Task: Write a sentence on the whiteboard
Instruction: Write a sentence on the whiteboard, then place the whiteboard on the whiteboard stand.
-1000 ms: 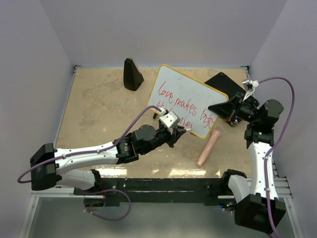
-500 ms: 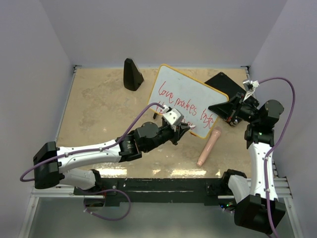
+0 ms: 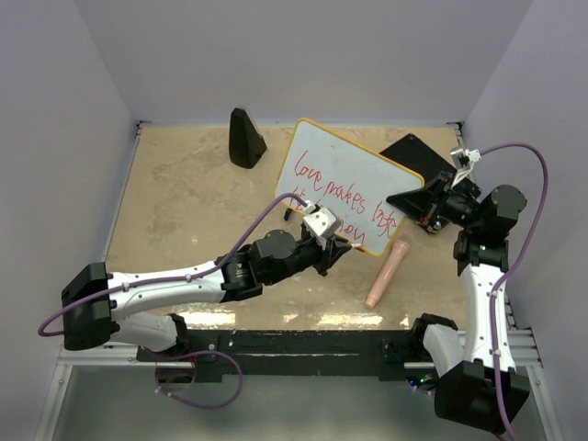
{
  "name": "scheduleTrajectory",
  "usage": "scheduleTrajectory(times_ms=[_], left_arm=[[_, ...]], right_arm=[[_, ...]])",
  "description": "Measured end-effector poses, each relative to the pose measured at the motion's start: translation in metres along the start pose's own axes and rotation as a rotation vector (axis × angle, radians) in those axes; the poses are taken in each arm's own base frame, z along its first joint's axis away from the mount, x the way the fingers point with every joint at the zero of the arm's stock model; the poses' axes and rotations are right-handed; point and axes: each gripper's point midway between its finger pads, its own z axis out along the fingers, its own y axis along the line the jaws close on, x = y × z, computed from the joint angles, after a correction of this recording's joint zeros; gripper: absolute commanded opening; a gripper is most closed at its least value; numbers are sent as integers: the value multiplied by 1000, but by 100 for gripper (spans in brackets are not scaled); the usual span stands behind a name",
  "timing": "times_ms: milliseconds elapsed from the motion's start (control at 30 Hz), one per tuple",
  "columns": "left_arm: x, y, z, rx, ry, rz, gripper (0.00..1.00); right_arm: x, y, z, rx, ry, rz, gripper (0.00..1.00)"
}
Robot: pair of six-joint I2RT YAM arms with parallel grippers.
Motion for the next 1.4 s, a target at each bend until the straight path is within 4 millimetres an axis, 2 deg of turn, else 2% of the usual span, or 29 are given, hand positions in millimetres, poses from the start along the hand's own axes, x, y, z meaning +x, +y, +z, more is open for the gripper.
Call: scheduleTrajectory(times_ms=[367,600,767,867,933,1000,1100,1133,1167,1267,1400], left_arm=[[0,-2,1,5,8,-1,0],[-23,-9,15,20,-29,0,0],[-31,-13,14,54,-44,21,0],[-48,-20,-1,105,-74,35,0],[-71,-21,-21,130,-123,39,0],[-102,-21,-46,150,-197,44,0],[-145,-3,-83,127,-318,51,0],[-156,5,-95,113,-354,55,0],[-161,18,-99,77,-368,59,0],[-164,41,-109,17,-385,68,0],[-149,66,-98,-24,-322,75,0]], right_arm=[[0,0,0,0,0,-1,0],[-1,2,0,0,-5,-13,0],[0,4,-1,-5,0,-10,0],[1,4,-1,-8,5,-1,0],[3,4,-1,-9,9,3,0],[3,2,-1,-6,13,4,0],[4,-2,0,0,20,10,0],[4,-4,0,3,23,11,0],[3,-6,0,6,26,10,0],[0,-11,2,17,33,-8,0],[-9,-22,5,22,45,-42,0]])
